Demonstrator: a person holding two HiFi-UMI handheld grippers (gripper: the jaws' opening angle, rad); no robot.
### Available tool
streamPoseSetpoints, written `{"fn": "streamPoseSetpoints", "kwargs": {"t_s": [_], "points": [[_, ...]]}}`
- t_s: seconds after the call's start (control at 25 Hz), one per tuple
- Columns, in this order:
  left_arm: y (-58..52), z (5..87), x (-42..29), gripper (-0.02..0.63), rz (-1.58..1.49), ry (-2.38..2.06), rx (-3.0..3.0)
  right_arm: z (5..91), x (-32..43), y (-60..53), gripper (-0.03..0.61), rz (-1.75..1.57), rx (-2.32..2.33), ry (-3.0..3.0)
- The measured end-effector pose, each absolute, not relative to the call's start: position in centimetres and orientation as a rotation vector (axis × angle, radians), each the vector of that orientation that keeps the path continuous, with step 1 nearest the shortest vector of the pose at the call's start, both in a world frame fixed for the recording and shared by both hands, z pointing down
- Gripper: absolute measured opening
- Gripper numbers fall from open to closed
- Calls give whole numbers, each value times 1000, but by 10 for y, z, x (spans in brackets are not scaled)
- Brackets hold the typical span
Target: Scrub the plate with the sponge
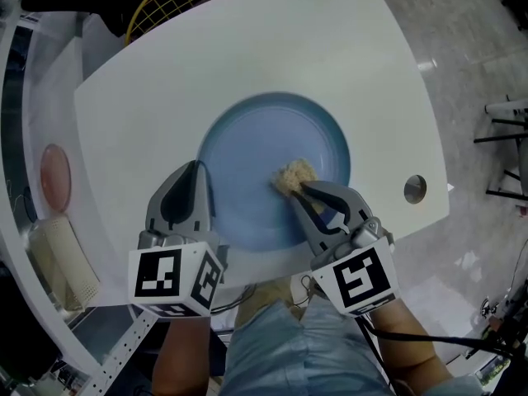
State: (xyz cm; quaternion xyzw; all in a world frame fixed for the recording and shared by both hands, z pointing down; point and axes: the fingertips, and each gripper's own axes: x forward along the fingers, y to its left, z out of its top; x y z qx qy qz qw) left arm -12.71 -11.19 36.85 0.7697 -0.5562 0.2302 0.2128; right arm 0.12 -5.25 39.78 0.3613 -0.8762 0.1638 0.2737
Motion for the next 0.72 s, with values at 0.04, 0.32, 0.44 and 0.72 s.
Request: {"fn": "streamPoseSetpoints", "kwargs": {"t_s": [0.04, 0.32, 0.44, 0.72], "points": [[-112, 370, -127, 23, 636, -1542, 2136, 400, 6, -55, 49, 432, 995, -2336], [-113, 383, -133, 23, 622, -1519, 2139, 402, 33, -72, 49, 382, 1181, -2243], [-113, 392, -138, 22, 609, -1515, 2132, 398, 34, -78, 48, 397, 1210, -2255], [-114, 407, -146, 23, 564, -1523, 2134, 393, 23, -80, 49, 380, 1201, -2276]]}}
